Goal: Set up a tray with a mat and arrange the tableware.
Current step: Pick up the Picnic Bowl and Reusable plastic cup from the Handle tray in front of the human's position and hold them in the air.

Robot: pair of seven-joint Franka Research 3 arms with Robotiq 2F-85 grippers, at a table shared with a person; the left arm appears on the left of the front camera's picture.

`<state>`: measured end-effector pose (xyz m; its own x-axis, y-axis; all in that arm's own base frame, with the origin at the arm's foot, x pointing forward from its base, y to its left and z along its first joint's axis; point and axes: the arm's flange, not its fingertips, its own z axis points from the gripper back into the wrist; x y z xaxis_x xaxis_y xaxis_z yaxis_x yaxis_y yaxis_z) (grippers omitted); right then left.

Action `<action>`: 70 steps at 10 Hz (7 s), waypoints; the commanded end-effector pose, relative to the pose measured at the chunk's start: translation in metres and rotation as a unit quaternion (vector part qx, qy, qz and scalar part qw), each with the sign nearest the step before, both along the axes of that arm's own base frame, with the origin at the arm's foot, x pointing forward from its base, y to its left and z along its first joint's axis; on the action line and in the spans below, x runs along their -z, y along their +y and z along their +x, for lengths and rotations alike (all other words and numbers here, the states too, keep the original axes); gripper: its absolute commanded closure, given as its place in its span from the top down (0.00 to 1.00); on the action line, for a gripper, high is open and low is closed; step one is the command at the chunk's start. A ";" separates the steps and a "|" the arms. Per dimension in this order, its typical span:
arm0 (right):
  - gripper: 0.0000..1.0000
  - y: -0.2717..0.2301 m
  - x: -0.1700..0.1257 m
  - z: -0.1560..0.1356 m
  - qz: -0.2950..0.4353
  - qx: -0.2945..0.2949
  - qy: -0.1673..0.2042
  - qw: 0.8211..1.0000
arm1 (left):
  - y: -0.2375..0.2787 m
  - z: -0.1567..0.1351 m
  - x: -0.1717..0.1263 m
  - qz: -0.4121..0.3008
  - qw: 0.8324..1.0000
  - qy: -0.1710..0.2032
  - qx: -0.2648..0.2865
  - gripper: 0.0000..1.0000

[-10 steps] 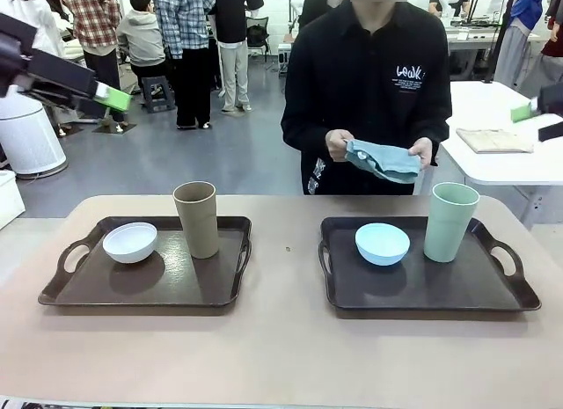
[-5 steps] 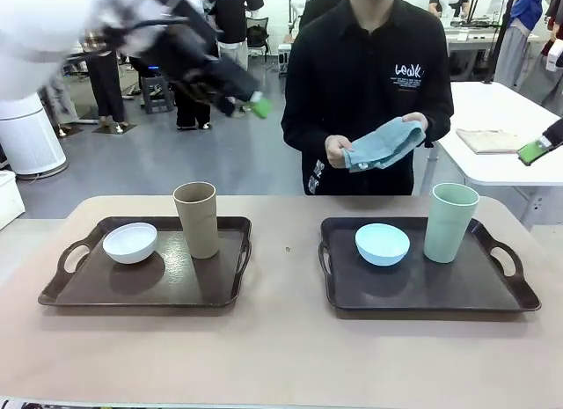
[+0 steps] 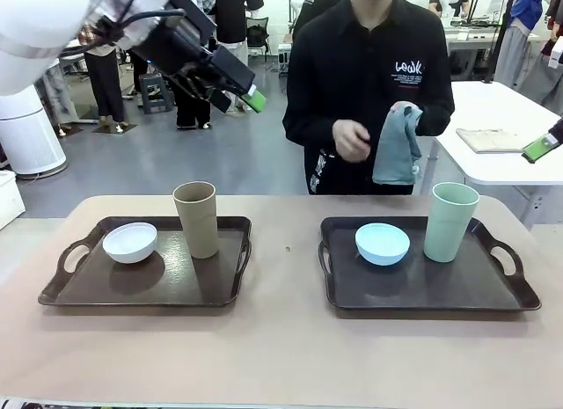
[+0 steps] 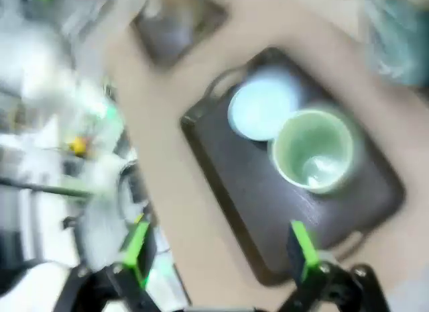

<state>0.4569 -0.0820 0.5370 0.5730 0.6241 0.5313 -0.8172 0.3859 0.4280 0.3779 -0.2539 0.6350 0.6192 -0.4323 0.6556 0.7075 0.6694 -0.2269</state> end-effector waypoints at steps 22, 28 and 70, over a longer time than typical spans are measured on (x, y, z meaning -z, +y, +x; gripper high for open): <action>1.00 -0.031 0.153 0.154 0.049 -0.276 -0.195 0.940 | -0.180 0.109 0.157 0.017 0.947 0.257 -0.192 1.00; 1.00 -0.028 0.176 0.163 0.071 -0.293 -0.178 0.937 | -0.281 0.133 0.184 0.106 0.914 0.243 -0.308 1.00; 0.00 0.035 0.144 0.103 0.109 -0.353 -0.222 0.903 | -0.284 0.112 0.212 0.164 0.904 0.256 -0.301 0.03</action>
<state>0.5913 -0.0465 0.3773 -0.1641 0.6245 0.7636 -0.9274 -0.3614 0.0964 0.5111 -0.5536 0.4005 0.9967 -0.0099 0.0800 0.0229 0.9863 -0.1636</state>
